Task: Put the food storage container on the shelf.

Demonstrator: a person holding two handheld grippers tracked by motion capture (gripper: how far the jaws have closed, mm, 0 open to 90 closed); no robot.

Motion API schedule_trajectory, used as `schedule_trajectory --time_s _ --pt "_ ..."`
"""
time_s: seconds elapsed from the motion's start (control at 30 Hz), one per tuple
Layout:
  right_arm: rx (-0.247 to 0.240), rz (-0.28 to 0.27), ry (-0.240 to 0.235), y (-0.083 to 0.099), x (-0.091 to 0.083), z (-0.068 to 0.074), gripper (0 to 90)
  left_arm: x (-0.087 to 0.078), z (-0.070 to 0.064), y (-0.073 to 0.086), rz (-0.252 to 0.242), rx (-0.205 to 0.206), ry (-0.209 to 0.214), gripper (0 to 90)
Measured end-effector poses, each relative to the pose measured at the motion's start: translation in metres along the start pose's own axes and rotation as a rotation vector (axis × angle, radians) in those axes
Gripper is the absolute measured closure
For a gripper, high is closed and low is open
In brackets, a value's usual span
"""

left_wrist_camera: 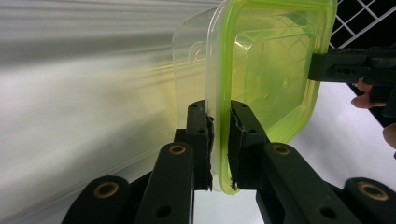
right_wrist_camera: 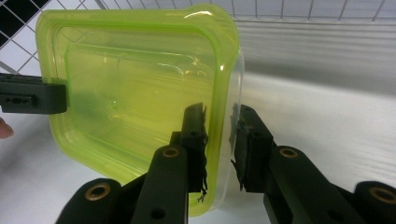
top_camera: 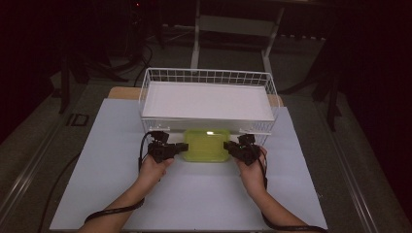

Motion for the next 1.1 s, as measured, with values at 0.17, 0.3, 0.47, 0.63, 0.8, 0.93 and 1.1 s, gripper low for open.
schedule_trajectory --time_s 0.17,0.3,0.47,0.63,0.8,0.93,1.1 --pt "-0.002 -0.017 0.012 -0.004 0.002 -0.002 75.5 0.003 0.003 -0.005 -0.023 0.022 -0.027 78.4" --pt "-0.004 -0.032 0.030 -0.007 0.004 -0.004 75.6 0.004 0.005 -0.008 -0.046 0.045 -0.027 76.7" --pt "-0.035 -0.053 0.074 -0.010 0.008 -0.007 72.5 0.007 0.008 -0.011 -0.069 0.072 -0.064 72.2" --pt "-0.016 -0.066 0.087 -0.011 0.014 -0.007 64.4 0.012 0.010 -0.015 -0.087 0.110 -0.096 64.6" --pt "-0.011 -0.079 0.129 -0.012 0.021 -0.011 62.8 0.016 0.016 -0.017 -0.092 0.109 -0.107 55.0" --pt "-0.030 -0.094 0.143 -0.014 0.022 -0.015 57.5 0.017 0.019 -0.019 -0.105 0.119 -0.132 50.7" --pt "-0.023 -0.093 0.141 -0.013 0.020 -0.015 52.4 0.016 0.018 -0.018 -0.104 0.112 -0.123 46.8"
Point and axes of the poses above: each handheld gripper's, and its own axes: x roughly forward along the jaws, y roughly out of its underside, z roughly to its left, the point moved 10 cm from there along x, roughly forward along the jaws, and after that the axes turned 3 degrees about y, right-handed, at the moved point
